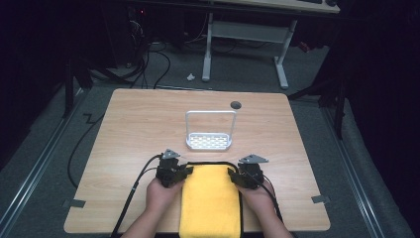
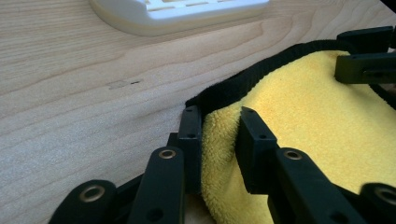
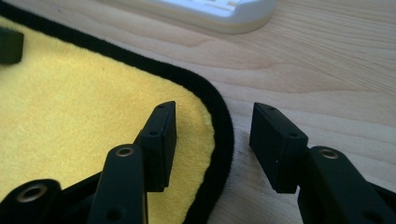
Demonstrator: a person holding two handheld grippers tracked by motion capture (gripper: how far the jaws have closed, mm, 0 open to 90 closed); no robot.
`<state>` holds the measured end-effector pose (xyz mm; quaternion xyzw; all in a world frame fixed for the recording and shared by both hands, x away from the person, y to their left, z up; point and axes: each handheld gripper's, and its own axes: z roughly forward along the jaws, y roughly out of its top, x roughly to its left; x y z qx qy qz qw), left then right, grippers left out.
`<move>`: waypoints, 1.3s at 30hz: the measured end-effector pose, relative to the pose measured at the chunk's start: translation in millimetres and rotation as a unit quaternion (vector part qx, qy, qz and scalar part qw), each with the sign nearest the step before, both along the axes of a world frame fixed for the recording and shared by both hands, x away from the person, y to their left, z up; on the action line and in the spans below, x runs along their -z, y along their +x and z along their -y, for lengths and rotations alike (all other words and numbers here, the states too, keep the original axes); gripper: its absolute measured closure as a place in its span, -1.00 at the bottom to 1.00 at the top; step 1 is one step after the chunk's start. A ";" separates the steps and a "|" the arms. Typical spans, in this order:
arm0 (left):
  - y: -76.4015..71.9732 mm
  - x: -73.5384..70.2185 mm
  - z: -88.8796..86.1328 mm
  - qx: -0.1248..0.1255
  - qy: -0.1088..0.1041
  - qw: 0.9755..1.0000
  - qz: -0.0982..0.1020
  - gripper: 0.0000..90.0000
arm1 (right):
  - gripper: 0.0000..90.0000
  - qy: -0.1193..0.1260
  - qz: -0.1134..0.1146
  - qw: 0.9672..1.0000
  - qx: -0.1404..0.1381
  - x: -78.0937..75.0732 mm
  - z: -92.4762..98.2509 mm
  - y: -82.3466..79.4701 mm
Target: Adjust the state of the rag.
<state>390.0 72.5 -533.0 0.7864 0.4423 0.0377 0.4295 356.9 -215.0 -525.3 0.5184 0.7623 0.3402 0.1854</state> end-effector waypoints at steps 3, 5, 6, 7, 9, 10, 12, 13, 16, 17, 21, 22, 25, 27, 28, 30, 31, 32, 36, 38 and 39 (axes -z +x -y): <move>-0.3 0.2 -0.2 0.002 0.002 1.000 0.002 0.66 | 0.19 0.007 -0.003 1.000 -0.009 1.5 -2.2 -2.3; -0.8 0.3 0.2 0.001 0.003 1.000 0.003 0.69 | 0.27 -0.001 -0.006 1.000 -0.020 0.4 -6.5 -3.8; -1.2 0.3 0.5 0.001 0.004 1.000 0.004 0.70 | 0.35 -0.009 -0.006 1.000 -0.023 -0.3 -8.4 -4.1; -1.6 0.4 0.8 0.003 0.006 1.000 0.005 0.73 | 0.45 -0.011 -0.008 1.000 -0.027 -0.8 -9.4 -4.3; -2.4 0.6 1.4 0.002 0.008 1.000 0.007 0.76 | 0.66 -0.008 -0.011 0.999 -0.036 -1.0 -11.5 -4.9; -2.6 0.8 1.3 0.001 0.006 1.000 0.007 0.77 | 0.72 -0.006 -0.011 0.999 -0.035 -0.8 -12.4 -5.3; -2.8 1.4 0.7 0.001 0.003 1.000 0.005 0.81 | 0.79 -0.007 -0.005 0.999 -0.038 -0.1 -13.8 -6.3; -2.9 1.4 0.7 0.002 0.003 1.000 0.006 0.82 | 0.80 -0.005 -0.002 0.999 -0.037 0.6 -14.0 -7.2; -3.0 1.5 0.6 0.001 0.002 1.000 0.005 0.84 | 0.81 0.000 0.002 0.999 -0.033 1.5 -13.8 -8.7; -3.0 1.4 0.3 0.002 0.000 1.000 0.003 0.85 | 0.82 -0.005 0.006 0.999 -0.036 1.2 -14.0 -8.9; -5.4 -2.2 -1.2 -0.001 -0.010 1.000 0.015 0.88 | 0.82 0.002 0.025 0.999 -0.034 -5.6 -12.1 -11.4; -6.2 -4.4 -1.9 -0.002 -0.013 1.000 0.021 0.88 | 0.82 0.005 0.034 0.999 -0.035 -8.1 -11.6 -12.5; -8.1 -11.8 -3.5 -0.010 -0.028 0.999 0.040 0.89 | 0.82 0.006 0.057 0.998 -0.033 -14.1 -11.9 -16.3; -9.5 -17.1 -3.7 -0.013 -0.032 0.998 0.053 0.89 | 0.82 0.016 0.070 0.997 -0.030 -18.0 -11.0 -18.4; -10.1 -19.9 -3.7 -0.013 -0.035 0.998 0.058 0.89 | 0.82 0.018 0.076 0.996 -0.031 -20.0 -10.5 -19.1; -10.2 -25.0 -4.0 -0.015 -0.039 0.997 0.065 0.89 | 0.82 0.023 0.086 0.996 -0.027 -24.0 -10.2 -20.1; -10.1 -27.7 -4.4 -0.015 -0.039 0.997 0.069 0.89 | 0.82 0.026 0.090 0.995 -0.028 -26.0 -9.9 -19.9; -9.8 -30.3 -4.9 -0.016 -0.040 0.996 0.074 0.89 | 0.82 0.031 0.091 0.995 -0.025 -28.1 -9.8 -19.8; -10.2 -41.5 -8.2 -0.020 -0.053 0.994 0.089 0.90 | 0.82 0.039 0.107 0.993 -0.024 -38.2 -9.5 -19.4; -11.0 -47.6 -9.8 -0.021 -0.056 0.993 0.097 0.90 | 0.82 0.042 0.118 0.992 -0.026 -44.1 -10.2 -19.5; -11.3 -50.6 -10.6 -0.021 -0.059 0.993 0.103 0.89 | 0.82 0.042 0.123 0.991 -0.027 -47.0 -10.4 -19.4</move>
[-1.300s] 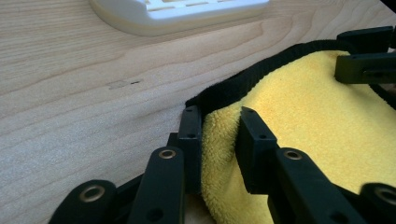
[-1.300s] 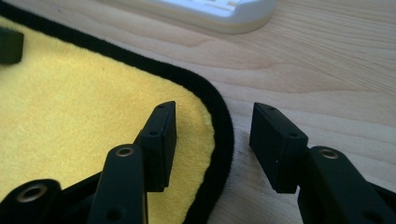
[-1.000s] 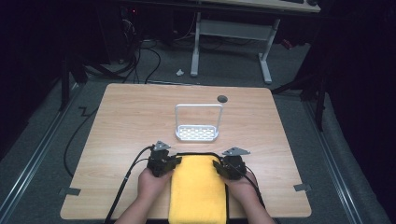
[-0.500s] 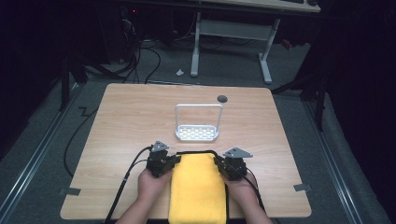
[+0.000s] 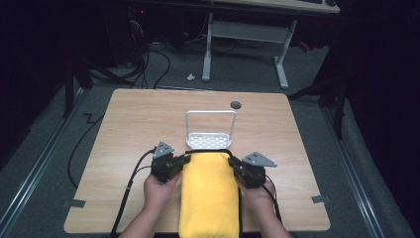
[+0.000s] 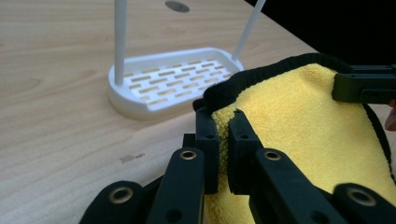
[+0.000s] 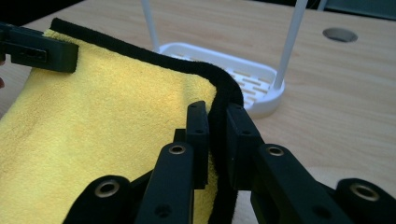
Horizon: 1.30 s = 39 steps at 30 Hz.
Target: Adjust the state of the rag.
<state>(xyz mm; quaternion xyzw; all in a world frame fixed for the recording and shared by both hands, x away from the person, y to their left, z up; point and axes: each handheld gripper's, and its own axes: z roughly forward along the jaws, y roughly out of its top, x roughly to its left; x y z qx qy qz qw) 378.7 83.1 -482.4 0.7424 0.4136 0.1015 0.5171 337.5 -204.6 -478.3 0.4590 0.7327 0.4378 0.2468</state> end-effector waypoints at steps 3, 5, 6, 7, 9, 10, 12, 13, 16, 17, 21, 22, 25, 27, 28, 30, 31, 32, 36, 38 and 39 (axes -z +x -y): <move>-1.1 -9.0 -1.3 -0.003 -0.006 1.000 0.015 0.90 | 0.82 0.002 0.014 1.000 0.001 -8.8 -1.2 -0.6; -1.6 -14.8 -1.6 -0.005 -0.007 1.000 0.024 0.90 | 0.82 0.007 0.021 1.000 0.004 -14.6 -1.5 -1.1; -1.9 -17.6 -1.5 -0.007 -0.007 1.000 0.029 0.90 | 0.82 0.009 0.026 1.000 0.004 -17.4 -1.7 -1.4; -2.0 -20.5 -1.7 -0.007 -0.007 0.999 0.033 0.90 | 0.82 0.008 0.030 1.000 0.004 -20.3 -2.2 -1.7; -2.2 -26.5 -2.5 -0.010 -0.012 0.999 0.041 0.90 | 0.82 0.008 0.042 0.999 0.005 -26.1 -3.4 -2.9; -2.3 -29.7 -2.9 -0.011 -0.012 0.999 0.045 0.90 | 0.82 0.009 0.045 0.999 0.004 -29.2 -3.5 -3.2; -2.4 -36.4 -3.6 -0.012 -0.015 0.998 0.053 0.90 | 0.82 0.013 0.054 0.998 0.006 -35.4 -4.5 -4.2; -2.6 -39.9 -3.9 -0.013 -0.017 0.998 0.057 0.90 | 0.82 0.012 0.060 0.998 0.004 -38.8 -4.6 -4.6; -2.5 -49.7 -4.5 -0.015 -0.022 0.997 0.068 0.90 | 0.82 0.014 0.076 0.997 0.005 -49.1 -5.4 -5.8; -2.5 -53.0 -4.6 -0.016 -0.023 0.997 0.073 0.90 | 0.82 0.014 0.080 0.997 0.005 -52.3 -5.6 -6.0; -1.8 -67.3 -4.9 -0.017 -0.028 0.996 0.087 0.90 | 0.82 0.018 0.097 0.995 0.008 -65.0 -5.9 -6.4; -1.8 -71.3 -5.2 -0.018 -0.031 0.995 0.092 0.90 | 0.82 0.018 0.102 0.995 0.009 -68.3 -6.2 -6.3; -1.5 -84.5 -6.2 -0.019 -0.034 0.994 0.106 0.90 | 0.82 0.022 0.113 0.993 0.010 -79.3 -6.6 -6.0; -1.2 -93.5 -6.7 -0.020 -0.035 0.992 0.116 0.90 | 0.82 0.022 0.124 0.992 0.009 -87.3 -6.7 -5.6; -0.9 -97.8 -7.1 -0.020 -0.037 0.992 0.120 0.90 | 0.82 0.024 0.126 0.992 0.009 -91.4 -7.0 -5.5; -0.2 -106.3 -7.5 -0.021 -0.040 0.991 0.127 0.90 | 0.82 0.024 0.135 0.990 0.008 -99.0 -7.4 -4.4; 0.0 -110.4 -7.8 -0.022 -0.040 0.990 0.133 0.90 | 0.82 0.026 0.138 0.990 0.008 -102.6 -7.9 -4.2; 0.4 -114.6 -7.8 -0.022 -0.042 0.989 0.137 0.90 | 0.82 0.026 0.141 0.990 0.009 -106.1 -8.4 -4.0; 1.7 -130.0 -8.1 -0.023 -0.044 0.987 0.152 0.90 | 0.82 0.030 0.156 0.987 0.011 -118.6 -9.2 -2.9; 2.4 -136.8 -8.1 -0.023 -0.046 0.986 0.158 0.90 | 0.82 0.029 0.163 0.986 0.012 -124.6 -9.4 -2.2; 3.0 -140.1 -8.0 -0.023 -0.047 0.986 0.161 0.90 | 0.82 0.031 0.165 0.986 0.013 -127.8 -9.3 -1.8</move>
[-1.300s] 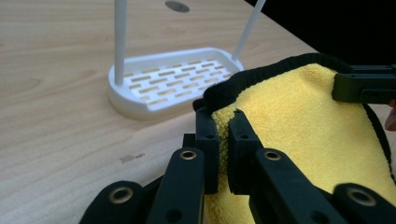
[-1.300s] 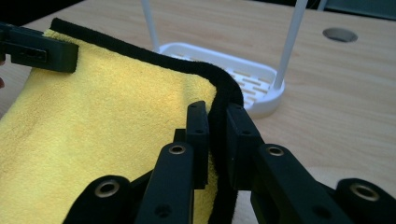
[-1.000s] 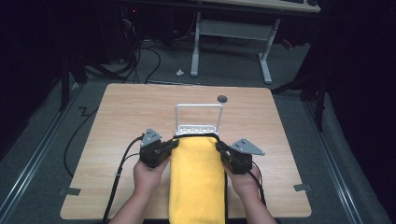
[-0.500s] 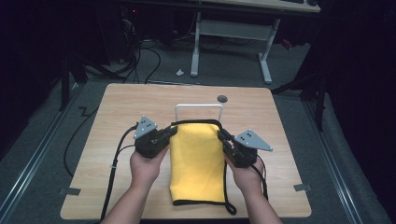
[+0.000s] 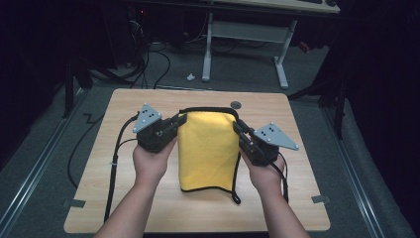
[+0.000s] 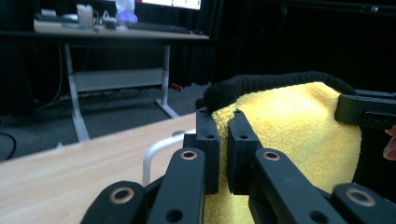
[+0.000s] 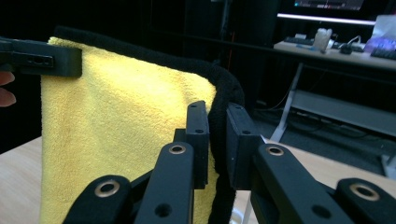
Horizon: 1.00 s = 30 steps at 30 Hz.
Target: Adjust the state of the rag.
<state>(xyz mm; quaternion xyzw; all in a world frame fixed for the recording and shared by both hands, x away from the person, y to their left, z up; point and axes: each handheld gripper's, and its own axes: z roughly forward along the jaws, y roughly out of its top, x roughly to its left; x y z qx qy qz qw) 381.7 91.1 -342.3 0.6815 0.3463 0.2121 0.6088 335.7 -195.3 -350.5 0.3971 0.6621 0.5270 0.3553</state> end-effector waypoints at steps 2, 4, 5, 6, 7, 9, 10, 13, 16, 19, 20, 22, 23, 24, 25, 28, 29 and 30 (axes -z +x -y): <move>1.1 -6.8 -0.1 0.000 0.003 1.000 0.008 0.90 | 0.82 0.004 0.007 1.000 0.001 -6.4 0.2 1.3; 2.5 -13.9 0.4 0.000 0.001 1.000 0.014 0.90 | 0.82 0.004 0.015 1.000 0.002 -12.9 0.3 2.2; 3.3 -17.6 1.2 0.000 0.002 1.000 0.019 0.90 | 0.82 0.006 0.017 1.000 0.003 -16.6 0.7 3.3; 4.2 -21.4 2.4 -0.001 0.002 1.000 0.022 0.90 | 0.82 0.010 0.019 1.000 0.004 -20.6 1.3 4.2; 5.2 -25.0 2.3 0.000 0.003 1.000 0.025 0.90 | 0.82 0.010 0.023 1.000 0.004 -24.7 1.7 4.9; 6.8 -31.3 3.1 0.001 -0.002 1.000 0.030 0.90 | 0.82 0.008 0.031 0.999 0.006 -31.6 2.5 6.5; 7.3 -33.9 3.7 0.001 -0.002 0.999 0.033 0.90 | 0.82 0.010 0.033 0.999 0.008 -34.0 2.7 7.3; 9.0 -39.7 5.6 0.002 0.001 0.999 0.041 0.90 | 0.82 0.008 0.036 0.999 0.011 -38.2 3.7 10.1; 10.2 -43.8 7.0 0.003 0.002 0.999 0.044 0.90 | 0.82 0.012 0.037 0.999 0.011 -40.6 5.6 11.9; 11.4 -47.3 8.5 0.003 0.000 0.999 0.045 0.90 | 0.82 0.016 0.038 0.999 0.011 -43.4 6.8 13.1; 11.9 -48.4 8.9 0.003 -0.002 0.999 0.047 0.90 | 0.82 0.017 0.039 0.999 0.012 -44.6 7.3 13.4; 13.5 -51.6 9.5 0.003 0.000 0.999 0.047 0.91 | 0.82 0.020 0.041 0.999 0.010 -47.8 8.3 14.2; 14.1 -53.5 9.9 0.002 0.004 0.999 0.050 0.91 | 0.82 0.022 0.043 0.999 0.011 -49.6 8.4 14.3; 14.7 -55.8 10.7 0.002 0.002 0.999 0.049 0.91 | 0.82 0.022 0.045 0.999 0.012 -51.7 8.7 14.7; 15.1 -58.5 10.9 0.003 0.003 0.999 0.051 0.91 | 0.82 0.023 0.047 0.999 0.012 -54.0 9.1 15.0; 16.5 -68.1 12.5 0.003 0.002 0.998 0.060 0.91 | 0.82 0.024 0.050 0.998 0.014 -62.3 10.6 16.8; 17.9 -71.1 12.9 0.004 0.003 0.998 0.062 0.90 | 0.82 0.024 0.053 0.998 0.015 -65.2 10.9 17.8; 19.9 -73.7 13.4 0.005 0.002 0.998 0.062 0.90 | 0.82 0.022 0.055 0.998 0.016 -67.9 11.5 19.0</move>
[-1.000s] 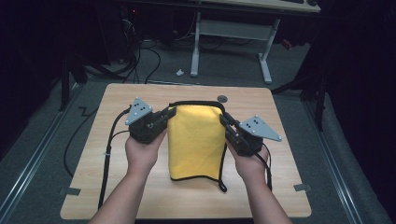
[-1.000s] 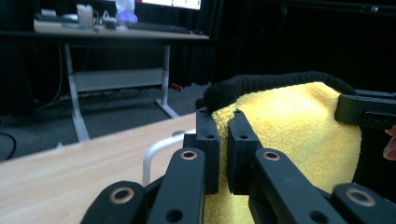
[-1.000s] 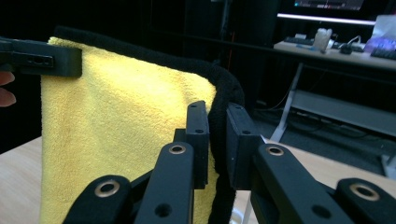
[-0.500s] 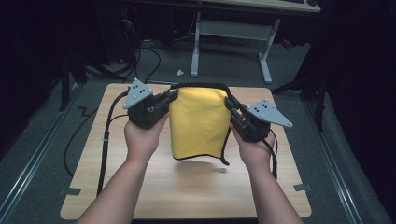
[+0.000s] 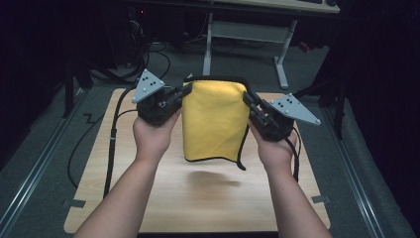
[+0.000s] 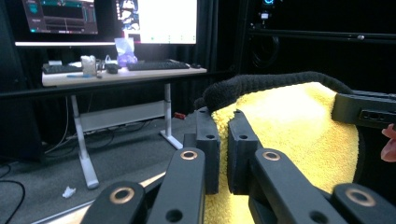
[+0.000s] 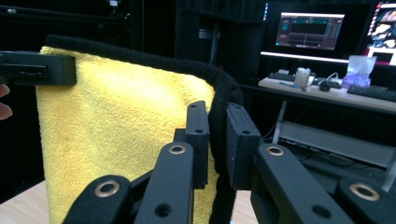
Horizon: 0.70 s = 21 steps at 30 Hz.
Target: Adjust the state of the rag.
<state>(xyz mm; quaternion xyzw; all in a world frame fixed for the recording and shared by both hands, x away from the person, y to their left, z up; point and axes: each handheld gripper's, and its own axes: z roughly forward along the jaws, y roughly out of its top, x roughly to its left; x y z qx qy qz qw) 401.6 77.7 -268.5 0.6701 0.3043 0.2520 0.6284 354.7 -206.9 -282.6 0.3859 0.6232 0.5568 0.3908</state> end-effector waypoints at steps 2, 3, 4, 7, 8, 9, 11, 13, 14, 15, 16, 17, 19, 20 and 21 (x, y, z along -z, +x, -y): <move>4.5 -3.2 1.3 -0.001 0.000 1.000 0.001 0.90 | 0.82 0.003 0.000 1.000 0.001 -4.4 0.8 3.8; 6.4 -3.8 2.7 -0.004 0.000 1.000 0.002 0.90 | 0.82 0.003 0.002 1.000 0.003 -5.5 1.0 6.0; 8.1 -3.9 3.6 -0.005 0.001 1.000 0.004 0.91 | 0.82 0.001 0.001 1.000 0.004 -6.4 1.1 8.5; 13.3 -3.3 5.4 -0.006 -0.002 1.000 0.001 0.90 | 0.82 0.000 -0.002 1.000 0.007 -8.5 2.2 14.7; 15.1 -3.2 5.8 -0.006 -0.003 1.000 0.000 0.90 | 0.82 0.001 -0.002 1.000 0.007 -8.8 2.7 16.4; 17.0 -3.5 6.1 -0.007 -0.002 1.000 0.001 0.90 | 0.82 0.001 -0.002 1.000 0.006 -9.2 3.3 18.5; 21.8 -4.5 6.3 -0.006 -0.006 1.000 0.002 0.90 | 0.82 0.004 -0.005 1.000 0.004 -9.8 4.4 23.1; 28.0 -6.3 7.3 -0.009 -0.007 1.000 0.001 0.90 | 0.82 0.004 -0.005 1.000 0.002 -11.4 5.8 28.1; 31.1 -6.9 8.2 -0.009 -0.008 1.000 0.000 0.90 | 0.82 0.005 -0.005 1.000 0.000 -12.6 6.4 30.8; 34.1 -7.0 8.7 -0.011 -0.008 1.000 0.000 0.90 | 0.82 0.004 -0.005 1.000 0.000 -13.8 6.8 33.5; 37.3 -6.6 9.0 -0.012 -0.010 1.000 -0.002 0.90 | 0.82 0.006 -0.005 1.000 0.000 -14.7 7.2 36.2; 40.5 -6.1 9.2 -0.015 -0.006 1.000 -0.003 0.90 | 0.82 0.008 -0.006 1.000 -0.001 -14.8 7.6 39.1; 46.6 -4.6 9.4 -0.021 0.004 1.000 -0.001 0.90 | 0.82 0.010 -0.007 1.000 -0.002 -13.5 7.2 46.1; 50.1 -3.6 9.3 -0.023 0.008 1.000 -0.003 0.90 | 0.82 0.008 -0.009 1.000 -0.002 -12.1 6.4 50.0; 53.8 -2.6 9.0 -0.027 0.012 1.000 -0.001 0.90 | 0.82 0.005 -0.009 1.000 -0.001 -10.3 5.3 54.1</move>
